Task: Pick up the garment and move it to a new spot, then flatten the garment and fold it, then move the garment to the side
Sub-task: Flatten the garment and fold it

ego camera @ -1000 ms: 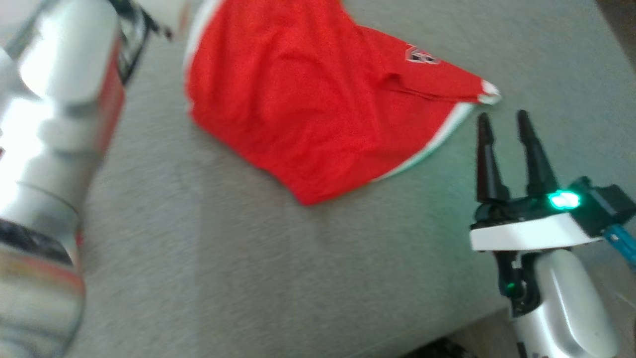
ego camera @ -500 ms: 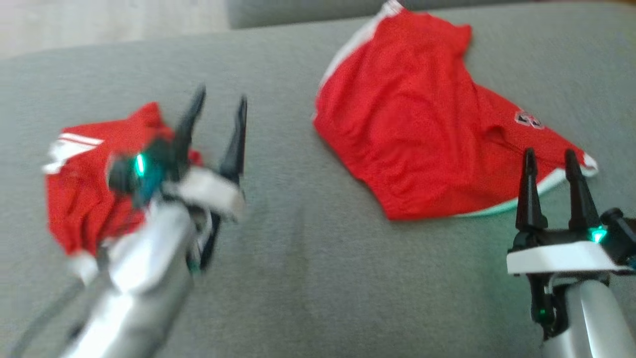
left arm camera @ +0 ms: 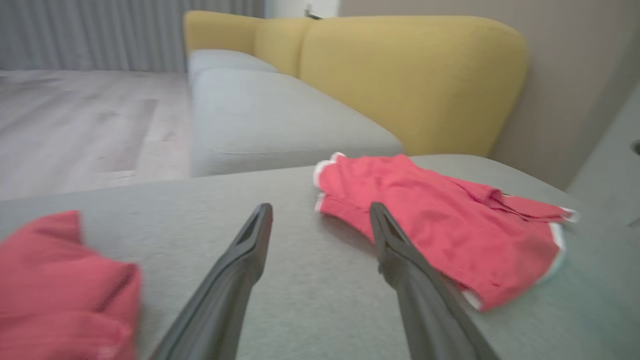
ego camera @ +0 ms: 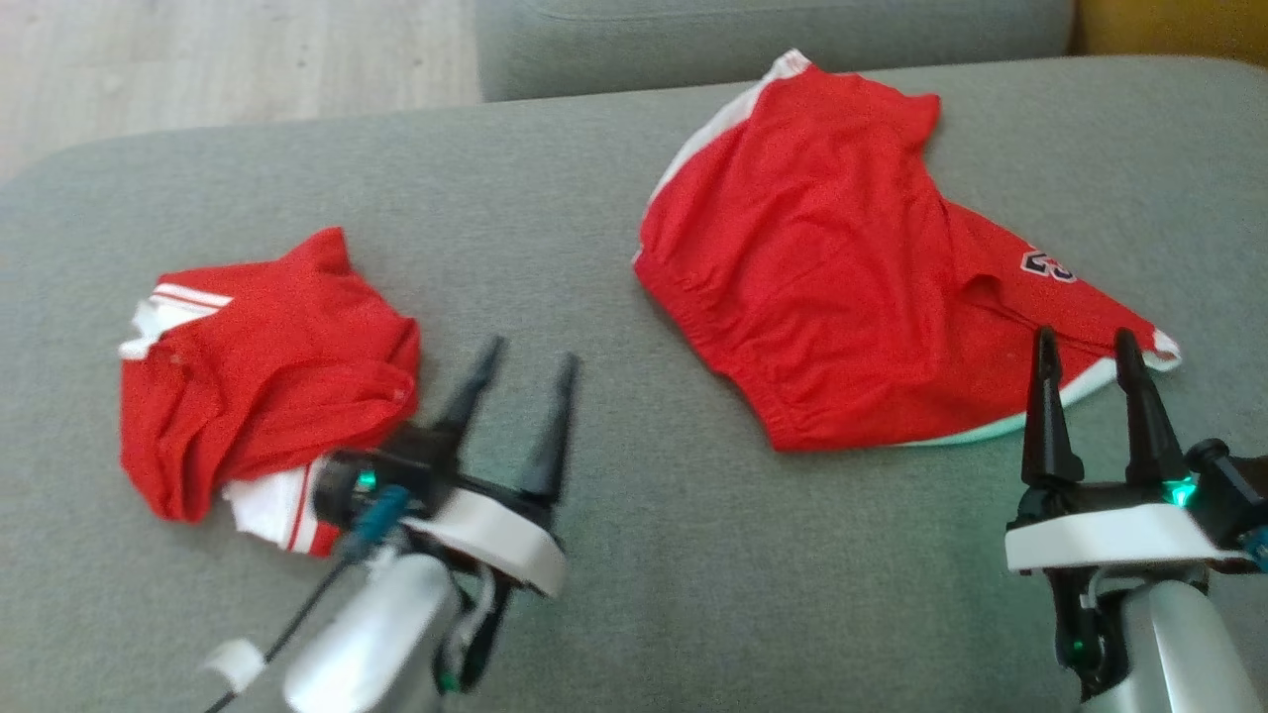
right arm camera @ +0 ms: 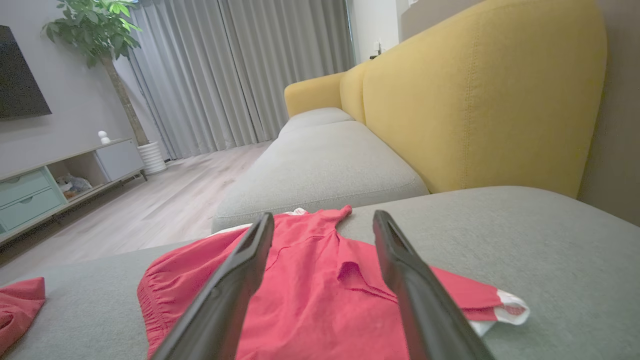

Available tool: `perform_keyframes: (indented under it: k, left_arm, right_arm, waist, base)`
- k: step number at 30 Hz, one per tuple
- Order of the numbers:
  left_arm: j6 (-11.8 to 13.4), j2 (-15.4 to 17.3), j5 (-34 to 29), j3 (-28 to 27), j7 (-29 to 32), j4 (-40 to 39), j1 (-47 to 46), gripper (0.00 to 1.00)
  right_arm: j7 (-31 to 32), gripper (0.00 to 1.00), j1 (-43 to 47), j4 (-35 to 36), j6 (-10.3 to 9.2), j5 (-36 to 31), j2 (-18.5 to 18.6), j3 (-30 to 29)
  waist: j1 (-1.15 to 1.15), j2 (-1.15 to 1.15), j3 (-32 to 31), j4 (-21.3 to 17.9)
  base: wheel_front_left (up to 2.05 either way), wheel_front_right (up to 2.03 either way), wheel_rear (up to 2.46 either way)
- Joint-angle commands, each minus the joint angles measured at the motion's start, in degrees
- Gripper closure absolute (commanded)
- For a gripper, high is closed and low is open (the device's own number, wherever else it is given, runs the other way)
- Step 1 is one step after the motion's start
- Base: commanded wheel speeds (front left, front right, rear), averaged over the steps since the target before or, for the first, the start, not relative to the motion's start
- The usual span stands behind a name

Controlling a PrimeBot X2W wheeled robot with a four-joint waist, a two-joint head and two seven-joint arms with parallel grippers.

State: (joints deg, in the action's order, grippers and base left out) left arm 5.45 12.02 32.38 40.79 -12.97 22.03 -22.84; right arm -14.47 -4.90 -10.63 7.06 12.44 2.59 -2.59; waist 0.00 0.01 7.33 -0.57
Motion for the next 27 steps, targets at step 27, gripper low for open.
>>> perform_keyframes:
  k: [27]
  left_arm:
    - [-9.21, -4.04, -0.21, 8.98, 11.22, 9.89, -9.75, 0.0]
  right_arm:
    - [-0.52, 0.0, -3.66, 3.68, 0.43, 2.53, 0.29, 0.92]
  waist:
    - [0.0, -0.01, 9.2, -15.54]
  base:
    - [0.0, 0.0, 0.0]
